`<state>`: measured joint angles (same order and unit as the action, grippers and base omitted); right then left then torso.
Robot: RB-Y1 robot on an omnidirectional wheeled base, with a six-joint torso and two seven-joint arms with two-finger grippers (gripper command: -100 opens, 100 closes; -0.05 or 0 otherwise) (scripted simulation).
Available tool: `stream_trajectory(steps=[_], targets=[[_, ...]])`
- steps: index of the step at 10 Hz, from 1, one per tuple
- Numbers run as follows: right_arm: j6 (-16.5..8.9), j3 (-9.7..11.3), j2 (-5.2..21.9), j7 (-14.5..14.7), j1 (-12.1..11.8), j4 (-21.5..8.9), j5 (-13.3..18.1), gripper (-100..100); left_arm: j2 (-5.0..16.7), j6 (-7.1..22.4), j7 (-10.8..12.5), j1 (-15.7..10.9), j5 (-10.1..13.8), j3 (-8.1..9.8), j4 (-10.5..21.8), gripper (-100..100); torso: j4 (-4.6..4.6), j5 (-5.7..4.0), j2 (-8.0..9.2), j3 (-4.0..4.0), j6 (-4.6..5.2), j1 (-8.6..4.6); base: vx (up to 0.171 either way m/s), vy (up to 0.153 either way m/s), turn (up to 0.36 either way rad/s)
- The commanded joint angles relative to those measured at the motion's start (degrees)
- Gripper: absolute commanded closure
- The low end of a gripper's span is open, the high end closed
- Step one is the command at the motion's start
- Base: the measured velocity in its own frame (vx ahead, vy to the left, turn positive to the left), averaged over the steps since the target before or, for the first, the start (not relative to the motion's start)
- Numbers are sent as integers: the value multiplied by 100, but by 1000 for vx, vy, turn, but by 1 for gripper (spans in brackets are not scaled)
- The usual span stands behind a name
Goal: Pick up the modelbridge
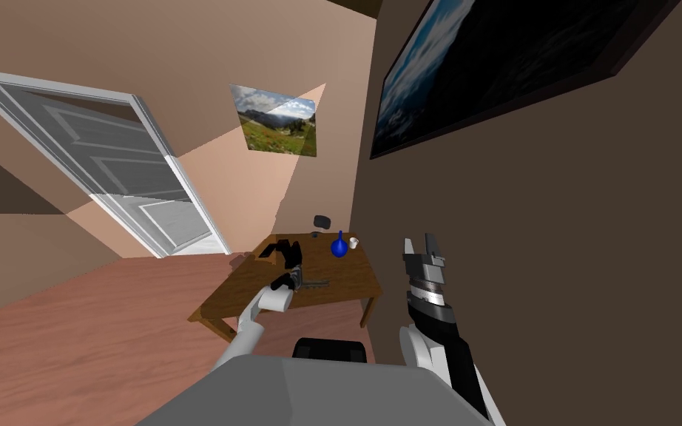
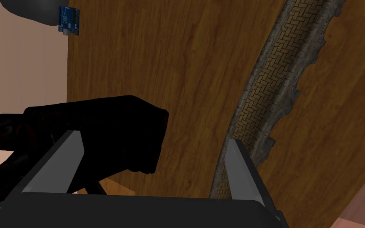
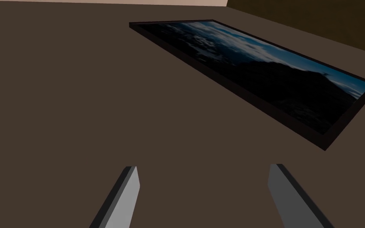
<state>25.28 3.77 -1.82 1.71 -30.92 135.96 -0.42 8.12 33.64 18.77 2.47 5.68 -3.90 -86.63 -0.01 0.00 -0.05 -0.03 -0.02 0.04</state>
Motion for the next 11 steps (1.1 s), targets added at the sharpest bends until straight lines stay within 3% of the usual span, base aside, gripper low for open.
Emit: stream_trajectory(steps=[1, 8, 10, 11], targets=[[0, 0, 0, 0, 0, 0, 0, 0, -43, 286, 105, -170, 27, 2, 286, -100, 0, 0, 0, 0, 0, 0, 13, 16, -57], [0, 0, 0, 0, 0, 0, 0, 0, 75, 1234, 374, -610, 208, 4, 1098, -100, 0, 0, 1, 1, -2, 0, 8, 13, -41], [0, 0, 0, 0, 0, 0, 0, 0, 158, 1440, 436, -711, 250, 4, 1273, -100, 0, 0, 1, 1, -2, -1, 8, 10, -28], [0, 0, 0, 0, 0, 0, 0, 0, 128, 1320, 407, -705, 239, 6, 1284, -100, 0, 0, 1, 1, -2, -2, 0, 0, 0]])
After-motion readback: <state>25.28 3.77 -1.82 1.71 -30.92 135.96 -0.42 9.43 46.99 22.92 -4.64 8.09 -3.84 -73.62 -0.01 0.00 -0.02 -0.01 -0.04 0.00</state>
